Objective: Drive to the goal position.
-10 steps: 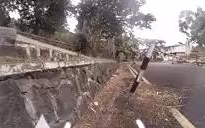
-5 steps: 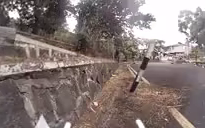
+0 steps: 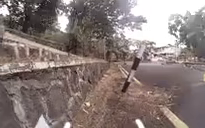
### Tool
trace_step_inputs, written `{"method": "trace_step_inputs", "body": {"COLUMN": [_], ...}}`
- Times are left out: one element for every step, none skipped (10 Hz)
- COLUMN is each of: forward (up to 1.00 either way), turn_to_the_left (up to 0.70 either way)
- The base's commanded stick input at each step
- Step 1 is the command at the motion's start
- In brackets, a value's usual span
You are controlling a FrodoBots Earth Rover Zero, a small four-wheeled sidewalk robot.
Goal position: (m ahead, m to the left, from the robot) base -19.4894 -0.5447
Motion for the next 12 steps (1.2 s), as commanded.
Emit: {"method": "trace_step_inputs", "body": {"forward": [0.0,0.0,0.0,0.0,0.0,0.0,0.0,0.0,0.0,0.0,0.0,0.0], "turn_to_the_left": [-0.5,-0.5,-0.5,-0.5,-0.5,-0.5,-0.5,-0.5,-0.5,-0.5,-0.5,-0.5]}}
